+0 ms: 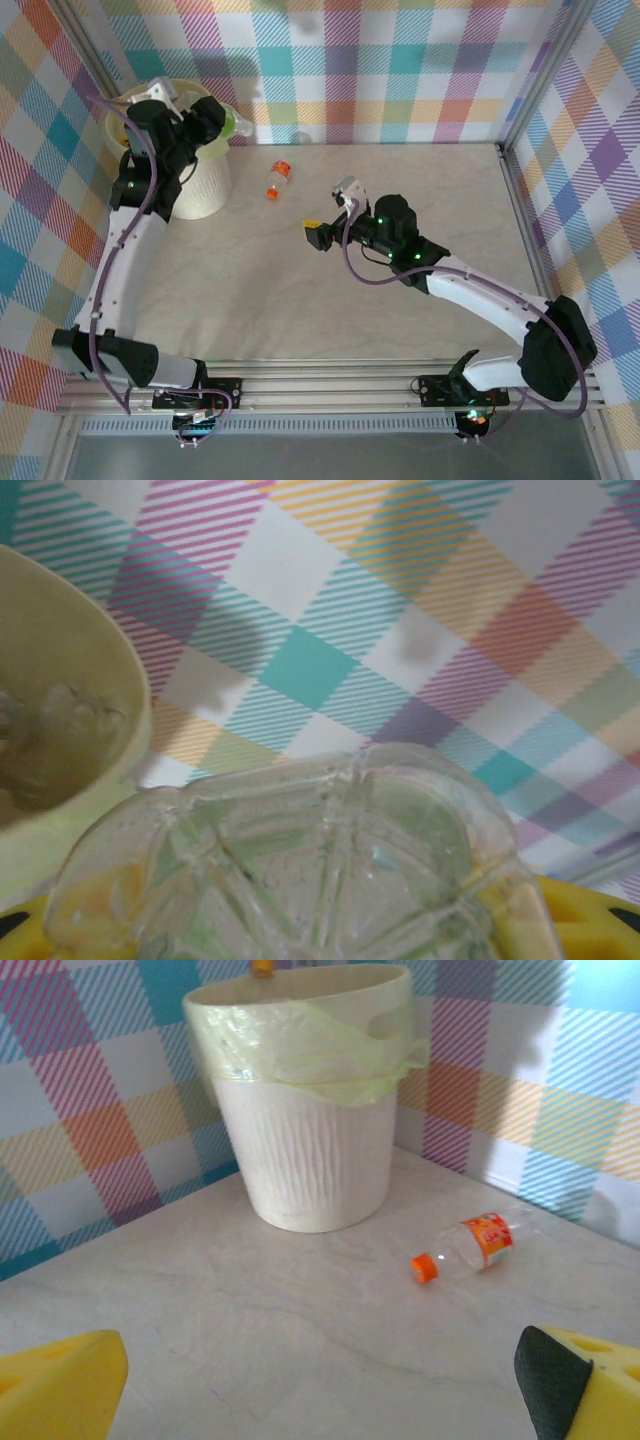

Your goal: Put the plastic bottles in the bin

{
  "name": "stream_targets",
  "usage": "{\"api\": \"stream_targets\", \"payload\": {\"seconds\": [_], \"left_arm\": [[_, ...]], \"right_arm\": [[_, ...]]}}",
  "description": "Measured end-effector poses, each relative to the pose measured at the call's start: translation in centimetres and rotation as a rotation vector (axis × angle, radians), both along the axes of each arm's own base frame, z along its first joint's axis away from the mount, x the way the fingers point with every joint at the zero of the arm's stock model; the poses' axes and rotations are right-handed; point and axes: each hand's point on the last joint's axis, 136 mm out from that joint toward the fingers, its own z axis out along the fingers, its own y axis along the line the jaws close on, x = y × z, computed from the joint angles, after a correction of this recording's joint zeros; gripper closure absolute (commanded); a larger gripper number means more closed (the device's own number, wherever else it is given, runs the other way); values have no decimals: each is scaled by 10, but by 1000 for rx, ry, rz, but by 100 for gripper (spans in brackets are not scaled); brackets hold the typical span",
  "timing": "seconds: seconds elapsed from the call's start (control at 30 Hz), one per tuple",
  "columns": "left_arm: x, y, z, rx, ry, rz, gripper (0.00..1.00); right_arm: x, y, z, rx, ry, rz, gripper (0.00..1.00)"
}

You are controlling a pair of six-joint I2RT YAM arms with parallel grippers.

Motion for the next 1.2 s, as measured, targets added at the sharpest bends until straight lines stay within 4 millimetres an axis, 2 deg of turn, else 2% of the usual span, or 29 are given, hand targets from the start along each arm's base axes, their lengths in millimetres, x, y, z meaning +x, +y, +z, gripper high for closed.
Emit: {"api": "stream_targets", "payload": {"seconds": [0.17, 0.4, 0.67, 0.8, 0.9, 1.07, 1.2], "left_arm": [[29, 35, -6, 13, 28, 96, 48], [60, 99, -5, -13, 7, 284, 48], [97, 167, -30, -116, 18, 450, 47], [121, 183, -42, -159, 31, 449, 46], [136, 185, -51, -176, 53, 440, 45], [145, 188, -74, -208, 117, 456, 27], [153, 190, -74, -225, 136, 456, 11]], "right_arm": [[1, -17, -11, -26, 14, -75, 0], [3, -31, -21, -56, 25, -143, 0], [-1, -46, -22, -75, 12, -190, 0], [-2, -52, -20, -82, 1, -208, 0], [-2, -56, -22, -89, -2, -222, 0], [-2, -60, -25, -102, 1, -238, 0], [-2, -62, -22, -100, -4, -248, 0]]}}
